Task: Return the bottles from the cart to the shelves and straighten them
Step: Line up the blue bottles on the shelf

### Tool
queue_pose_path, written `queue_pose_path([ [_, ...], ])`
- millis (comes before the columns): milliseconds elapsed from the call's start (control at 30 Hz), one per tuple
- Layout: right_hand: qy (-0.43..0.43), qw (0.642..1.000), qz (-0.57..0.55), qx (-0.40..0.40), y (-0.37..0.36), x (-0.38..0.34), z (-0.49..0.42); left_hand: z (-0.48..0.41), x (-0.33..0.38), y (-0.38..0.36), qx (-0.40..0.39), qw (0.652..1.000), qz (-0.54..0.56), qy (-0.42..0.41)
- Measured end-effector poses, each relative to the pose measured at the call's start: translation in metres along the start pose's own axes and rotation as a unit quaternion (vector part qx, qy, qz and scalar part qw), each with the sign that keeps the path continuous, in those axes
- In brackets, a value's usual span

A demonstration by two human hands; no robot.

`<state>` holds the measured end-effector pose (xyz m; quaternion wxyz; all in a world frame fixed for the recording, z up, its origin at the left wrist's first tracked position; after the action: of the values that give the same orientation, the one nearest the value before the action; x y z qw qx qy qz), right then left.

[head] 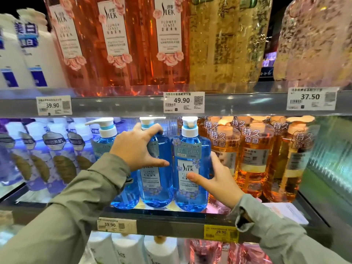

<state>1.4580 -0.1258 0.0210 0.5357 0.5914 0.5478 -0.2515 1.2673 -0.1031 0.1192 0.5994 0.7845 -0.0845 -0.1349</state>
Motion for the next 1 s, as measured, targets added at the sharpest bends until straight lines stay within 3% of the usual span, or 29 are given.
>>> queue_pose_path([
  [533, -0.005, 1.0, 0.002, -0.017, 0.0, -0.009, 0.01, 0.01, 0.005, 0.008, -0.03, 0.999, -0.029, 0.006],
  [1000, -0.025, 0.998, -0.04, -0.034, -0.012, -0.005, 0.011, 0.009, 0.004, 0.002, 0.006, 0.999, 0.016, 0.045],
])
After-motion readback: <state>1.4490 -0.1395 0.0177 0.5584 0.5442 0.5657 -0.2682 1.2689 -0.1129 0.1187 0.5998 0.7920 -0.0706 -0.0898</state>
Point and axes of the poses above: each hand's wrist, its own z-axis away from the middle knuckle, its own y-axis out of the back of the hand, x = y × z, the point moved 7 cm from there along -z, towards the middle knuckle, and after that the axes turned 9 degrees about -x, right-handed, at the moved point
